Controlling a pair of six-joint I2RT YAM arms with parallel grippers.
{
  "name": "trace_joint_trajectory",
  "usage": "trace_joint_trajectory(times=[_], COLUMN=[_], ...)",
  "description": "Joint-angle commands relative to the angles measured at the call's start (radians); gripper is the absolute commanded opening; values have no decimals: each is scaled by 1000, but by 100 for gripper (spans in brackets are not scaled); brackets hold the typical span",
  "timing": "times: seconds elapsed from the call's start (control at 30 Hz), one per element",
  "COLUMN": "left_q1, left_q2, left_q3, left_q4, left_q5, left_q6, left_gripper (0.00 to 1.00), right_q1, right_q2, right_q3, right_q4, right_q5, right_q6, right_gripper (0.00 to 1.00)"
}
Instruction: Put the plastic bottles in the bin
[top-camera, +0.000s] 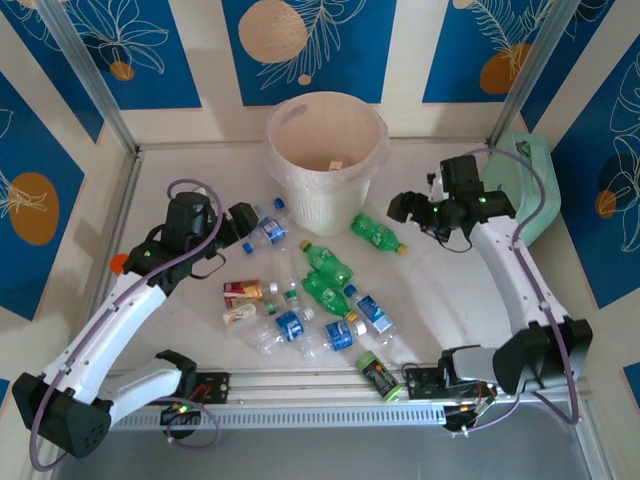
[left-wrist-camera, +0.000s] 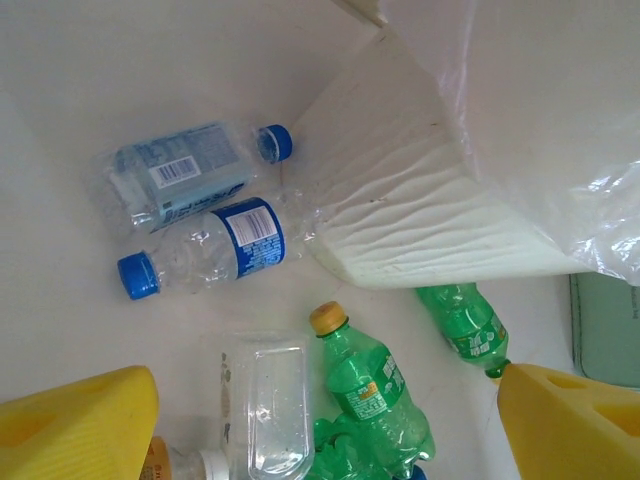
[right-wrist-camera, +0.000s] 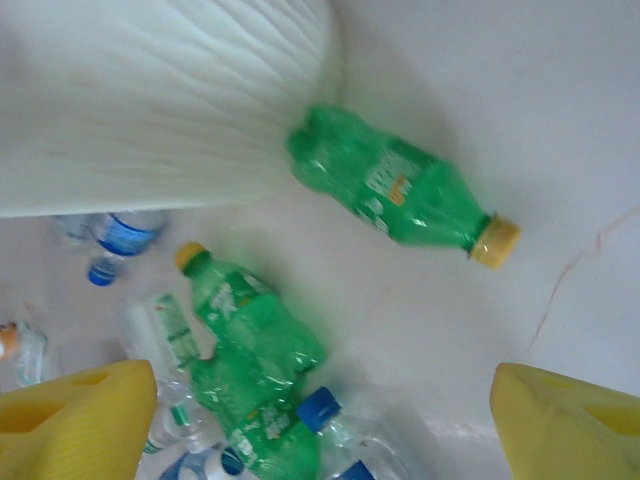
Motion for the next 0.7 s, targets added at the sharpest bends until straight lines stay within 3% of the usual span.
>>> trace_joint_trajectory(times=[0.0,0.43,0.67], left_q1=[12,49,53], left_q2=[-22,-29,-29], left_q3=[-8,-28,-44], left_q4=[-2,-3,4], left_q5=[27,66,70], left_q6=[-28,-48,-53], left_gripper=[87,87,87], right_q1=[-6,4,-1], right_q2=[60,349,430], right_q3=[-37,29,71], right_q4=[101,194,200], right_q5=[-93,-78,-58], right_q6=[-7,-43,-45], right_gripper=[87,85,85])
